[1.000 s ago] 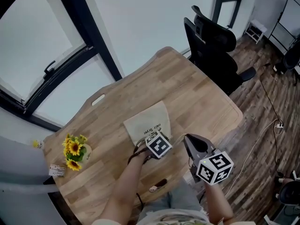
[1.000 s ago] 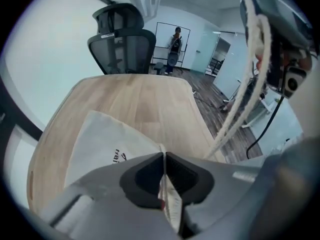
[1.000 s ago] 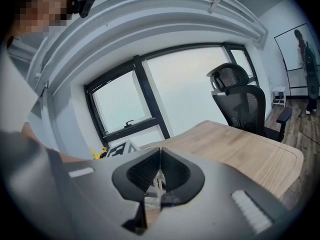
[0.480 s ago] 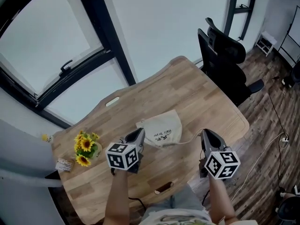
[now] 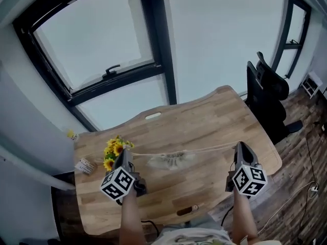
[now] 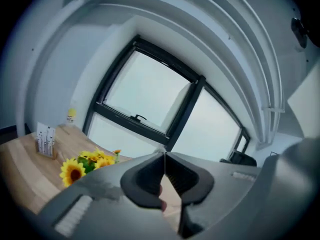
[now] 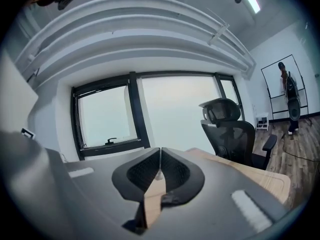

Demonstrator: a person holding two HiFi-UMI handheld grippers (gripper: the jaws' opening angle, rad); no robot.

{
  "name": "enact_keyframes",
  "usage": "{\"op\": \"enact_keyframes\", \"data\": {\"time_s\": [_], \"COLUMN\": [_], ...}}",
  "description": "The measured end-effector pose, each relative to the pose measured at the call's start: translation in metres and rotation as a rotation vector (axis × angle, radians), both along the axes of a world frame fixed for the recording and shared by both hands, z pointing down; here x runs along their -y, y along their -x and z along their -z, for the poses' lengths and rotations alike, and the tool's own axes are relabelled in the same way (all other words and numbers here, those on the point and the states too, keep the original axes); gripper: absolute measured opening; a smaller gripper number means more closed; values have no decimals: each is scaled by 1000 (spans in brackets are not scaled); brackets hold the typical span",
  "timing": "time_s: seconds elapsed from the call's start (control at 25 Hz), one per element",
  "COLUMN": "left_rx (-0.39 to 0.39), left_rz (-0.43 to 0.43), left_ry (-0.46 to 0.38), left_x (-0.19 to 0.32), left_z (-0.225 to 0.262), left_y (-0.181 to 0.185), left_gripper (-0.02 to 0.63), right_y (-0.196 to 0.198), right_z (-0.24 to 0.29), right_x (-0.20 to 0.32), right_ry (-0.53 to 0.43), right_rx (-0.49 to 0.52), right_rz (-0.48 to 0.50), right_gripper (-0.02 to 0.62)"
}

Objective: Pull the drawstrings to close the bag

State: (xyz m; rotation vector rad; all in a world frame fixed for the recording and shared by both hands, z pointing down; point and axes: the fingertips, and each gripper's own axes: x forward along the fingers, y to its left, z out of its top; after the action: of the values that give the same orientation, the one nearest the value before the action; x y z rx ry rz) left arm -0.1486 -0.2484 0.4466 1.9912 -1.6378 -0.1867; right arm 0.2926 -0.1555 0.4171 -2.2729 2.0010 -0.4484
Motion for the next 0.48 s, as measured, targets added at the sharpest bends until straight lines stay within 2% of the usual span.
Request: {"op": "enact_keyframes", "data": {"time_s": [0.2, 0.48], "left_rx": [-35, -53], "left_rz": [92, 120], "left_ry": [-54, -123], "left_x": [-24, -45], "left_z": [22, 53], "left_y": [41, 65], "left_gripper": [15, 15], "right_y": [19, 36], "right_z": [5, 9], "right_x": [16, 21], "right_ry": [-13, -50], "right_rx": [33, 18], "right_rz": [34, 5], "right_gripper": [12, 12]}}
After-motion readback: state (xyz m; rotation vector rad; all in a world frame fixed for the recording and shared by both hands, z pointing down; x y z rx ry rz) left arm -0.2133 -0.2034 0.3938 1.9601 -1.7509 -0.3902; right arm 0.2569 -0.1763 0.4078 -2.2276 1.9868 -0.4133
